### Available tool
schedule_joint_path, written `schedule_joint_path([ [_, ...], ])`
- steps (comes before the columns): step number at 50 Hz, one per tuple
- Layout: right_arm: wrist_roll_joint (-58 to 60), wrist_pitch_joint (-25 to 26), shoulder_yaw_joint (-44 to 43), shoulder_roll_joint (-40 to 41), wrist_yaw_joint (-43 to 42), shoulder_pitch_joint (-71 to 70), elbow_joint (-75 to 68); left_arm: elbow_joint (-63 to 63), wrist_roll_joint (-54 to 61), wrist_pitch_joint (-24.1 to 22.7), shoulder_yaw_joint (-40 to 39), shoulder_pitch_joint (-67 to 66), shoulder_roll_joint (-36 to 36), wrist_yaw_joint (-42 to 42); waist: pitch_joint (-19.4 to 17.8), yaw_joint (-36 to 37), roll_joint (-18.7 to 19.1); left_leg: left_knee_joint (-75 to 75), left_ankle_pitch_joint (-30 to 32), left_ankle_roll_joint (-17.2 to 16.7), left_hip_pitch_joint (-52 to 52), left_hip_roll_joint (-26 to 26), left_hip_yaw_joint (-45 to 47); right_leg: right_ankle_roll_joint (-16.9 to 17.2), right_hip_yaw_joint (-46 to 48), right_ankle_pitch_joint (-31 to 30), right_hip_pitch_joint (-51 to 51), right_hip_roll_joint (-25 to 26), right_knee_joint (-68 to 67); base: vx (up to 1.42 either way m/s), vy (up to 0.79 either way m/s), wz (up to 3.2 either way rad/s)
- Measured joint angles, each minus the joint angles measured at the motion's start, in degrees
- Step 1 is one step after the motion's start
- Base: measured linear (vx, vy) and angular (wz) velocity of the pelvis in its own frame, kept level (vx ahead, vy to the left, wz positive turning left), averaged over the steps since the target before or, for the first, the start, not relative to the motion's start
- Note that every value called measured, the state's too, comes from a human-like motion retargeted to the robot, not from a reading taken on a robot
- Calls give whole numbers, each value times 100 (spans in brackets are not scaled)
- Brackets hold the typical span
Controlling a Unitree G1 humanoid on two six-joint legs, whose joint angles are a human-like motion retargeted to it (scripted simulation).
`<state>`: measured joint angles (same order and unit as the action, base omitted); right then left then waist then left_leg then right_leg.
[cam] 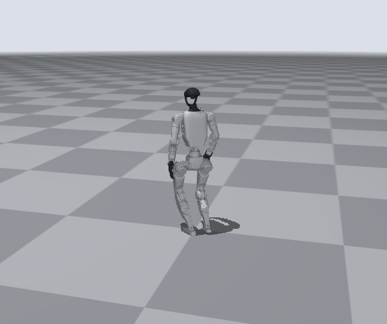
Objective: Run
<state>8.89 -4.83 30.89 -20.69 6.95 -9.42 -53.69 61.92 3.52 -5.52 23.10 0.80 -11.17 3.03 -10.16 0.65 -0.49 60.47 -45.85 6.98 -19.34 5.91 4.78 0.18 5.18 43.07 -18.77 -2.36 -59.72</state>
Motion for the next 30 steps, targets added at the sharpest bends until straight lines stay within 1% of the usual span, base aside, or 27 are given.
schedule_joint_path([
  [2,-36,-48,32,-16,-85,-60,11,95,23,-36,10,49,48,-73,175,-50,-5,108,-11,20,-329,10,28,2,-39,6,-360,-14,-168,0,0,0],
  [5,-104,-102,63,-34,-254,-98,122,200,52,-53,42,109,82,-248,287,-171,-26,236,-44,52,-603,46,78,34,-110,-19,-740,-62,-507,0,0,0],
  [8,-238,-162,73,41,-439,-103,282,278,76,-62,85,265,58,-491,295,-359,-81,369,-63,79,-770,110,144,150,-224,-267,-1161,-160,-1100,0,0,0],
  [12,-542,-222,-30,88,-753,42,407,282,168,-66,128,537,-50,-884,301,-630,-141,467,-76,90,-945,158,192,160,-241,-512,-1756,-385,-2010,0,0,0],
  [15,-829,-261,-206,75,-1048,255,375,134,259,-96,126,773,-162,-1225,333,-837,-137,376,-39,64,-997,189,121,224,-272,-707,-2027,-407,-2364,2,-2,6],
  [17,-996,-293,-353,62,-1236,449,282,-107,308,-159,115,911,-239,-1457,372,-943,-102,227,20,5,-971,196,29,296,-281,-791,-2051,-315,-2293,7,-8,19],
  [20,-1185,-350,-599,40,-1462,777,98,-684,320,-328,83,1040,-359,-1741,450,-1036,-24,-1,175,-147,-902,187,-153,410,-296,-831,-1877,-47,-1815,8,-11,18],
  [23,-1208,-414,-817,15,-1617,1087,-43,-1509,213,-572,75,1012,-499,-1885,516,-995,82,143,410,-392,-989,94,-386,393,-317,-755,-1556,314,-1182,5,-12,5],
  [25,-1143,-451,-910,-6,-1708,1232,-83,-2119,133,-751,74,930,-592,-1942,500,-899,185,651,598,-571,-1207,-96,-455,289,-306,-633,-1348,585,-878,1,-11,-8],
  [27,-986,-476,-911,-47,-1836,1309,-82,-2663,69,-924,89,819,-641,-1999,418,-767,266,1632,966,-716,-1605,-334,-419,109,-301,-388,-1215,813,-853,-2,-9,-10],
  [30,-562,-463,-826,-196,-2136,1214,-85,-3274,7,-1047,87,600,-622,-2108,264,-548,364,3345,1495,-710,-2377,-677,-318,-206,-328,165,-1146,1089,-1053,-1,-6,0],
])
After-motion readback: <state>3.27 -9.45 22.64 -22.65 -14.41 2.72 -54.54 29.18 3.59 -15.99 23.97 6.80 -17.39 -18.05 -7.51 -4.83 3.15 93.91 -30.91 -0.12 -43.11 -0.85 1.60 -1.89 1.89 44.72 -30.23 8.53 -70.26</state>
